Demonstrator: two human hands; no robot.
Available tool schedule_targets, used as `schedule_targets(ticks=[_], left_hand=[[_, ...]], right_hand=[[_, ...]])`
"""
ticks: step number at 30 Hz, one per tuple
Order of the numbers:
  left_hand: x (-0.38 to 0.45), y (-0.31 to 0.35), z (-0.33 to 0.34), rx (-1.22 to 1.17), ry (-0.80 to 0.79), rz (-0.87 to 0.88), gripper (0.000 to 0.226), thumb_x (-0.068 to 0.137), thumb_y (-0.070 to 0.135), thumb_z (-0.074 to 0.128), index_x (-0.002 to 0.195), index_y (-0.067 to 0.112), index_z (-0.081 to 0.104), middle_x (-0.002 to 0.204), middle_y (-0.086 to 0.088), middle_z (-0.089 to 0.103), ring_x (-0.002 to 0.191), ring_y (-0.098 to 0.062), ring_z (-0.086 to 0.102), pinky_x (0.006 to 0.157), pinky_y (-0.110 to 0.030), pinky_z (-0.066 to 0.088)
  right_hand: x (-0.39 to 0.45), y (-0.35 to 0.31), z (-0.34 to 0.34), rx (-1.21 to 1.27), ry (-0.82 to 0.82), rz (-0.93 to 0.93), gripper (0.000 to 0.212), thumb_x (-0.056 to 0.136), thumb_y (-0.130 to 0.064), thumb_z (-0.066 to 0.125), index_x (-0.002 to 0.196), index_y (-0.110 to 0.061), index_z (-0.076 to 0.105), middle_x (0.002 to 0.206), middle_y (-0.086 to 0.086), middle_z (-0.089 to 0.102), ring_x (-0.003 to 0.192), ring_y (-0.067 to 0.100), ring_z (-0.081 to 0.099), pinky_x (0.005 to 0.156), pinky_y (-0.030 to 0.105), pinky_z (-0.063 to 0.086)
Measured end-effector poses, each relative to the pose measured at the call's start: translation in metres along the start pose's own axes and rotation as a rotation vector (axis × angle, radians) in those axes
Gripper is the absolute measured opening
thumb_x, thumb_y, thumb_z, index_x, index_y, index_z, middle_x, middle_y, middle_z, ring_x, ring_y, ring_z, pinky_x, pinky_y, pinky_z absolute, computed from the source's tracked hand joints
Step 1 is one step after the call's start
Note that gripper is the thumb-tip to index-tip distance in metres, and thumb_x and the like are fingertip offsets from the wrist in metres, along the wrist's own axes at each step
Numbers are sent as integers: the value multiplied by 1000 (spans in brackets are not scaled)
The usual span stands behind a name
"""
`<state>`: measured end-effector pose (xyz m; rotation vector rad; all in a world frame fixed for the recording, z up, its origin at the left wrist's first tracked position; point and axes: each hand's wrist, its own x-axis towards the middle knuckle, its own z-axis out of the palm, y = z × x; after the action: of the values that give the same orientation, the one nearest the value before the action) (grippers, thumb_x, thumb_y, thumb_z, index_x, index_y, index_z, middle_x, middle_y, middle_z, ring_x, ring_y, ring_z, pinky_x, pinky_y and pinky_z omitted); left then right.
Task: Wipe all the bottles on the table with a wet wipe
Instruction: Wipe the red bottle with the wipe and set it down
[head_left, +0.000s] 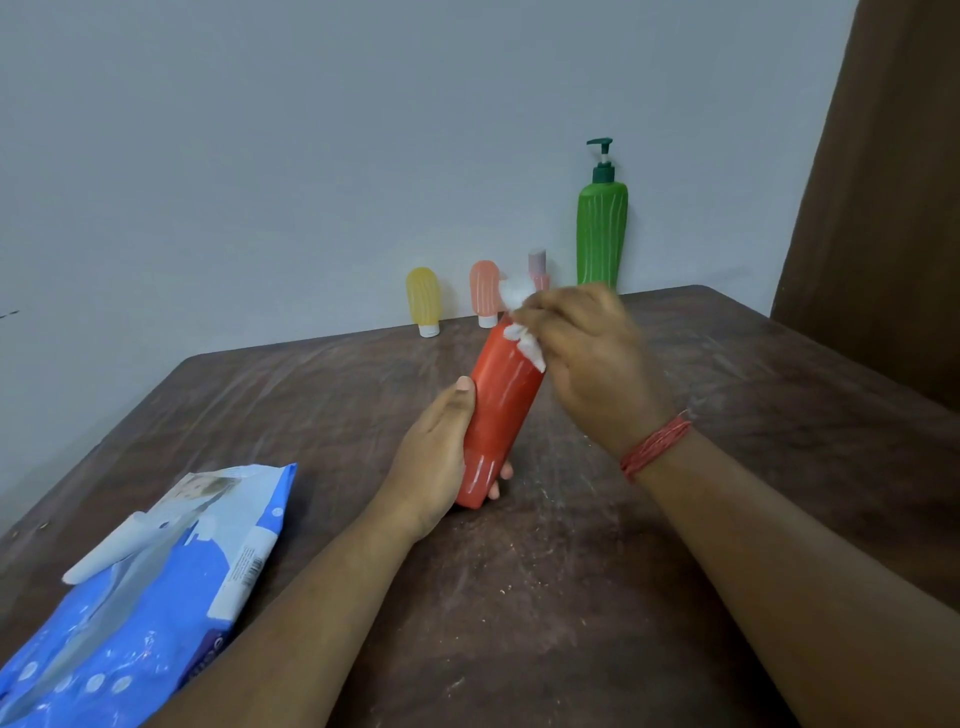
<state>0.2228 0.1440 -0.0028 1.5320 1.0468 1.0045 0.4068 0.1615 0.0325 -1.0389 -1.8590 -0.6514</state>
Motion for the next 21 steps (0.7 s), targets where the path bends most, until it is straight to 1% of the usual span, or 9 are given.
schedule_targets(ticks=[2, 5, 6, 9, 10, 13, 17, 20, 21], left_hand=[[-1, 0, 1, 30, 1, 5, 46, 103, 57, 27, 124, 27, 55, 80, -21, 72, 63, -33, 67, 61, -38, 57], [-2, 3, 1, 24, 19, 7, 45, 104, 55, 27, 123, 26, 56, 79, -21, 72, 60, -30, 67, 56, -34, 56], [-3, 3, 1, 25, 20, 6, 45, 104, 55, 27, 123, 26, 56, 79, -21, 72, 59, -30, 66, 55, -34, 56], [-3, 3, 2, 32, 17, -1, 44, 104, 54, 28, 123, 26, 56, 79, -23, 72, 60, -31, 66, 56, -34, 56], [-3, 3, 1, 27, 21, -4, 44, 104, 54, 28, 123, 26, 56, 79, -23, 72, 60, -32, 66, 57, -35, 56], [-2, 2, 1, 4, 32, -5, 45, 103, 56, 28, 123, 27, 55, 79, -23, 72, 61, -34, 66, 62, -39, 56], [-1, 1, 1, 16, 35, -6, 43, 102, 57, 29, 122, 30, 55, 78, -21, 72, 62, -34, 67, 63, -40, 57], [-1, 2, 0, -13, 43, -10, 41, 103, 57, 28, 121, 31, 54, 81, -21, 72, 62, -32, 67, 63, -40, 57], [-1, 2, 0, -18, 47, -14, 42, 103, 56, 28, 122, 30, 54, 81, -21, 72, 62, -31, 67, 62, -39, 57]], right_hand=[[0, 1, -1, 3, 56, 72, 32, 101, -17, 44, 115, -4, 70, 115, 9, 67, 101, 28, 55, 87, 43, 50], [-4, -7, 4, 1, 10, -24, 25, 96, -10, 55, 115, -4, 70, 115, 9, 66, 100, 27, 55, 87, 39, 49], [-4, -7, 6, 6, 5, -31, 25, 96, -11, 55, 114, -4, 71, 114, 9, 66, 100, 27, 56, 86, 39, 49], [-2, -1, 6, 51, 77, 140, 28, 97, -13, 51, 115, -4, 71, 112, 9, 65, 101, 28, 55, 85, 42, 51], [-3, -2, 7, 59, 79, 156, 28, 97, -12, 51, 116, -4, 70, 112, 10, 64, 101, 28, 55, 84, 43, 52], [-8, -6, 10, 37, 18, 48, 29, 97, -14, 52, 117, -4, 70, 112, 10, 63, 99, 28, 56, 81, 43, 53], [-7, -1, 11, 73, 96, 141, 23, 94, -5, 59, 113, -5, 71, 106, 9, 63, 97, 27, 56, 80, 42, 52], [-10, -5, 12, 103, 26, 76, 19, 94, -7, 62, 111, -7, 69, 104, 6, 63, 96, 23, 56, 83, 34, 49], [-11, -4, 13, 112, 22, 90, 17, 94, -9, 62, 110, -7, 68, 103, 6, 63, 96, 22, 56, 84, 32, 48]])
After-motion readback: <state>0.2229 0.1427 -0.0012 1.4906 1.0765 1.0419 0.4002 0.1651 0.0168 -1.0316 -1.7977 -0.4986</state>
